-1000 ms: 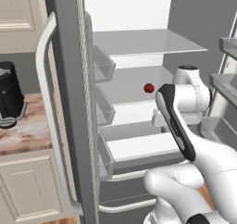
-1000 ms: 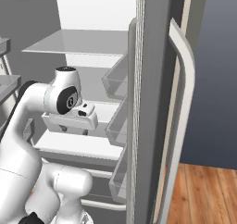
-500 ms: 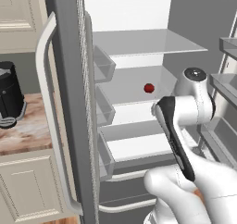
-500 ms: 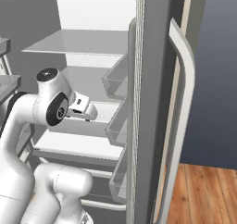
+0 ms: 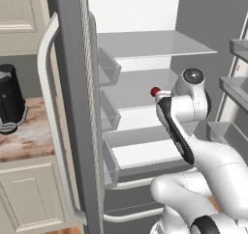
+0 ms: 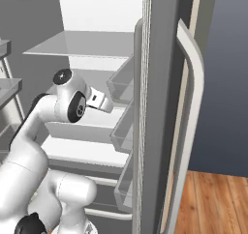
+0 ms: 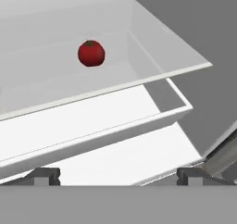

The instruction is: Place the cold items (mango and tomato) from the fridge in one tupperware on the dining counter. Place the warm items (kebab skewer and hot dog) in the stove area in another tupperware.

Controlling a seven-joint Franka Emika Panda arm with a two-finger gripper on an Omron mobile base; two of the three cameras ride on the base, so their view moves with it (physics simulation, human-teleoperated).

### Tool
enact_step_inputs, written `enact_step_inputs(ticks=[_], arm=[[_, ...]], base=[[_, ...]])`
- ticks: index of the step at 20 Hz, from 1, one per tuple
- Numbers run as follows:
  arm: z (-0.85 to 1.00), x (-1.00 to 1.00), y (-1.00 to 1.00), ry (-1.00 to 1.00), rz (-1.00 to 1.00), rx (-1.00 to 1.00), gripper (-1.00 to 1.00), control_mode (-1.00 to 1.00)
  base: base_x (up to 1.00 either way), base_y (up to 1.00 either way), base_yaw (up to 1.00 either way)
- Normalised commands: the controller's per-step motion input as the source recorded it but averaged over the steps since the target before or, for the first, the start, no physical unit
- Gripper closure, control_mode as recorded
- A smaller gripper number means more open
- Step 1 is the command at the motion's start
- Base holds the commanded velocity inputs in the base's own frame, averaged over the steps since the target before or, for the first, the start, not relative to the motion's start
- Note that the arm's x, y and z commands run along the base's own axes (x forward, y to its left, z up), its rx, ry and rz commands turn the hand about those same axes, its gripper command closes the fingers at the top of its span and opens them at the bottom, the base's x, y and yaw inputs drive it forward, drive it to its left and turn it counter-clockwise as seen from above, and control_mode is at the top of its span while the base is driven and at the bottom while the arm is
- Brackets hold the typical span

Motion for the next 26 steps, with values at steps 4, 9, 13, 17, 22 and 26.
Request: enact_step_inputs(ticks=[4, 9, 13, 17, 22, 26], arm=[[0.00, 0.74, -0.03, 0.04, 0.02, 0.00, -1.00, -1.00], [-0.06, 0.88, -0.37, 0.00, 0.13, 0.02, -1.00, -1.00], [-0.01, 0.70, -0.15, 0.01, 0.16, 0.01, -1.00, -1.00], [-0.02, 0.66, 0.14, 0.04, 0.12, 0.00, -1.00, -1.00], [-0.10, 0.56, 0.02, 0.08, 0.01, 0.00, -1.00, -1.00], [-0.22, 0.51, 0.00, 0.02, 0.00, -0.01, -1.00, -1.00]], base=[[0.00, 0.00, 0.00], [0.00, 0.00, 0.00], [0.00, 0.00, 0.00], [0.00, 0.00, 0.00], [0.00, 0.00, 0.00], [0.00, 0.00, 0.00]])
